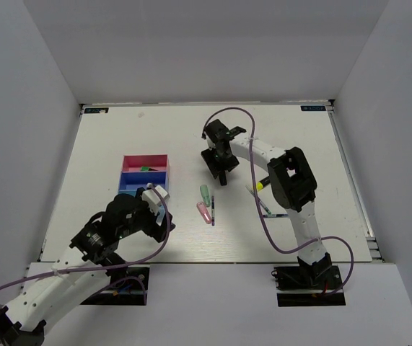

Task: Sort the stationery into containers
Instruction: Pick up the stationery from the center of the board.

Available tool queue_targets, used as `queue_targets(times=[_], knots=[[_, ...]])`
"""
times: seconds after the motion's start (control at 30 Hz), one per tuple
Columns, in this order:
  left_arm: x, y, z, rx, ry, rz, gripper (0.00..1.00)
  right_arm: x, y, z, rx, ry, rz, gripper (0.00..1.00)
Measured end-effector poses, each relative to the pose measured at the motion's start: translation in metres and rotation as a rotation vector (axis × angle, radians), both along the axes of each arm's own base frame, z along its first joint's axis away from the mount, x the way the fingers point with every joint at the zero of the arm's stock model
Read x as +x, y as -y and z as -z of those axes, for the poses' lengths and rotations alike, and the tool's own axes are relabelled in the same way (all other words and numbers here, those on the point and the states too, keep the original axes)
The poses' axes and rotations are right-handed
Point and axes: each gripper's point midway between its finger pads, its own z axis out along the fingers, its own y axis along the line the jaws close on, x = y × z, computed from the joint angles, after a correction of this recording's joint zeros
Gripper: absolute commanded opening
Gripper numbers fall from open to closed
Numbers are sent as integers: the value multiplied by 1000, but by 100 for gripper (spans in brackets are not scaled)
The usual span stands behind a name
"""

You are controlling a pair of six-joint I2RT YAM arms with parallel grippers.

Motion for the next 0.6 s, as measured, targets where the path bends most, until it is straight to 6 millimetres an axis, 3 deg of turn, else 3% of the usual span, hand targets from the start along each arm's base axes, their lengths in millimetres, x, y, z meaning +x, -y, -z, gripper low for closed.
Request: queue_targets(times=[0.2,0.3,0.33,0.43,0.47,0.5,0.6], knots=[[-3,2,2,-9,-10,14,98,-3,10,7,-29,0,35,62],[-3,2,1,-15,-7,18,98,-3,10,7,-26,2,39,44],[-3,2,1,-16,-5,18,98,-2,9,7,-25,2,39,34],[-3,2,1,-19,-2,18,98,-2,9,7,-25,2,41,20],[-3,2,2,-19,-3,18,98,-2,9,7,-23,1,43,7],[-3,2,2,-18,-4,18,98,-2,9,7,-22,1,41,2],[-4,2,2,-23,2,16,98,-3,7,7,-10,-4,13,0]])
